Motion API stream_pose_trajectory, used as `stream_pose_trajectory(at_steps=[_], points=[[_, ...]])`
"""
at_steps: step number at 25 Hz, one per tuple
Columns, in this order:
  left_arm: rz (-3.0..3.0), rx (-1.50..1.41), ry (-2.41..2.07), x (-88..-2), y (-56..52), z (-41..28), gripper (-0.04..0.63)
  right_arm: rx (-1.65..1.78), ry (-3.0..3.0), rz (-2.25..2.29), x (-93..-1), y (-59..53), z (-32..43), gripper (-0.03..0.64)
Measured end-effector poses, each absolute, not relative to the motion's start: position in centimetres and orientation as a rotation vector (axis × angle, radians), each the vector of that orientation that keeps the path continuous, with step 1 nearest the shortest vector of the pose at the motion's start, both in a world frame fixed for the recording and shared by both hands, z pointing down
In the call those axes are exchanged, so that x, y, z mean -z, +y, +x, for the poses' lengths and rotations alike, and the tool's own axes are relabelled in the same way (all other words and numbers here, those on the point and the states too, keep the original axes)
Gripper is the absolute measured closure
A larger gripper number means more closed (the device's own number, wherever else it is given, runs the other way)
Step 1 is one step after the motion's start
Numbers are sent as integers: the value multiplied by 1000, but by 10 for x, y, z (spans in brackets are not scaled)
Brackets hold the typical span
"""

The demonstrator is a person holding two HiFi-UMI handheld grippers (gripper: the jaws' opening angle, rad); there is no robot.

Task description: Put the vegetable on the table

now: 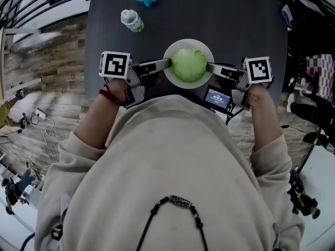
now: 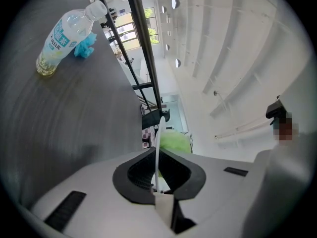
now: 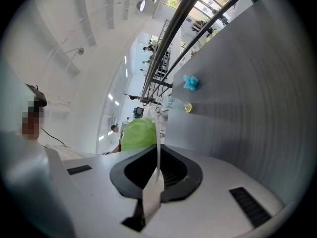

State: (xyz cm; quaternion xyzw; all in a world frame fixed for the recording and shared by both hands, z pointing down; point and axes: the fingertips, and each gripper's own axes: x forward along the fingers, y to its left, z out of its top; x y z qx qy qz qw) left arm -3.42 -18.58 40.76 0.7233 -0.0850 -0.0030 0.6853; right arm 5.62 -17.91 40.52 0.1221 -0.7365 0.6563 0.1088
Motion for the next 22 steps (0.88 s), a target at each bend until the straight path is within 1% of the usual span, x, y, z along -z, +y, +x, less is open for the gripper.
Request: stream_pose_trajectory(at_steps=[22], points=[[1583,34,-267,-426,-187,-45,575,-1947,-2128,299,-424,-187,48,591]])
